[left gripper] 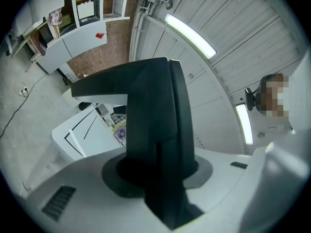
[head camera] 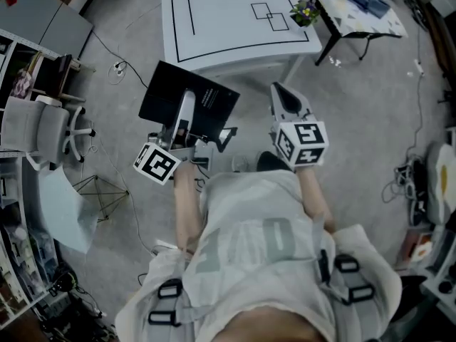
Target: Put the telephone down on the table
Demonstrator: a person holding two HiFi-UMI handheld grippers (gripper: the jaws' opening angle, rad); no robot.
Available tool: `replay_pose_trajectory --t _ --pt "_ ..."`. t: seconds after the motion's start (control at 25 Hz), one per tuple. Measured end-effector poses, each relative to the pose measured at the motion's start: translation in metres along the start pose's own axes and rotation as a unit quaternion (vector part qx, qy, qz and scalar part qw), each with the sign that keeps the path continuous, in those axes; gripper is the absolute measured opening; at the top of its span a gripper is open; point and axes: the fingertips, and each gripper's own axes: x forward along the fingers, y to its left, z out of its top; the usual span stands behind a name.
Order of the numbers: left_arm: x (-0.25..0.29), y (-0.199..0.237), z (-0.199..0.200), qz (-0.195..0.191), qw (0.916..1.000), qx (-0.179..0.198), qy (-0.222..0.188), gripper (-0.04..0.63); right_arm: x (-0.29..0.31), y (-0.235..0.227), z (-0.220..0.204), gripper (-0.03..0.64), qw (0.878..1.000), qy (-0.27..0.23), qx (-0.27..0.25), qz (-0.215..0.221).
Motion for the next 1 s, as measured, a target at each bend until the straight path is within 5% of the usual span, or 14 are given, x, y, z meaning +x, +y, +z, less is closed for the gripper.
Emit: replay_pose_trajectory --t 0.24,0.52,1.0 --pt "-0.008 0.03 -0.003 0.033 0.9989 0.011 0.032 0.156 0.003 0.003 -0.01 0.008 1.0 0.011 -0.006 -0.012" --pt "0.005 0.051 -0.002 0.05 0.9987 -0.008 0.008 0.156 0.041 0.011 -0.003 0.008 0.998 0.004 -0.048 0.039" --pt "0.044 0.082 -0.006 0.064 0.9978 -0.012 0.016 0.156 0.095 -0.018 -0.008 0.008 0.999 0.023 -0.022 0.028"
